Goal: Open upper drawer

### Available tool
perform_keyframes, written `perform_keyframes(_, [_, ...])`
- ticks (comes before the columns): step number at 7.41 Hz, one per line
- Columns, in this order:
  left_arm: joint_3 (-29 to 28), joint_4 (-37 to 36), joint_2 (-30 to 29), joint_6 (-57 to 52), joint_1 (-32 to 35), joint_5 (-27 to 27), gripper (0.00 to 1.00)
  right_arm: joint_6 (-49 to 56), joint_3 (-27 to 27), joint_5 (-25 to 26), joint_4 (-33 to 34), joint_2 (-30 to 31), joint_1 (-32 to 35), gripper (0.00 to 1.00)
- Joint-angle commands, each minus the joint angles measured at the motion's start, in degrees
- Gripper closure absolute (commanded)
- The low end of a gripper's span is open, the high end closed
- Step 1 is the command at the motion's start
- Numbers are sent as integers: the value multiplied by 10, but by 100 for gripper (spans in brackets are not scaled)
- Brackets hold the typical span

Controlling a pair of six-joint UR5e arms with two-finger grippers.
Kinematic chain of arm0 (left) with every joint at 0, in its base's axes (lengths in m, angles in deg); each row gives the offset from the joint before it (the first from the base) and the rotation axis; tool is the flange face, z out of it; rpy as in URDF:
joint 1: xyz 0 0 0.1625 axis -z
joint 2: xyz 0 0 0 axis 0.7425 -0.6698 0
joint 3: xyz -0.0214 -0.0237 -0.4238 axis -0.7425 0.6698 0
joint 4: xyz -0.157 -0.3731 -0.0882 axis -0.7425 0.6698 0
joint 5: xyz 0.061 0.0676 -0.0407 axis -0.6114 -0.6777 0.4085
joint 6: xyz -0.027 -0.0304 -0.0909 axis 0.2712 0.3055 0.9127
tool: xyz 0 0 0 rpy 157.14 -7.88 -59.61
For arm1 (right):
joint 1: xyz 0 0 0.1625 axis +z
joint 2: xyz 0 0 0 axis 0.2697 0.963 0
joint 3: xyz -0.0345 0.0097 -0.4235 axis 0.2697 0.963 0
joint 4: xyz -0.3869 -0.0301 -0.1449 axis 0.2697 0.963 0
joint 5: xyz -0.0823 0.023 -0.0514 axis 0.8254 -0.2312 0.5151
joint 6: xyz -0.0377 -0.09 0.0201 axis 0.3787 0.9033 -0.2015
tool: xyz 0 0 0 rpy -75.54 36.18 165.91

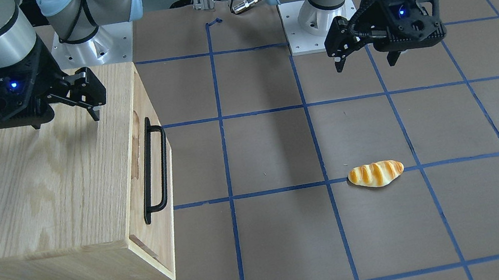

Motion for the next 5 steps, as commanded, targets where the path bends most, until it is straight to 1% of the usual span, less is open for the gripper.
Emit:
perform_keyframes(1, [-1,3,0,-2,-7,0,0,-1,0,0,0,0,0,0])
perform_keyframes(2, [-9,18,0,-2,-6,-2,0,-1,0,0,0,0,-1,0])
perform_keyframes(4, [-21,19,-1,-2,-7,5,0,-1,0,0,0,0,0,0])
perform_keyframes(5, [-24,18,-1,-2,-7,-2,0,-1,0,0,0,0,0,0])
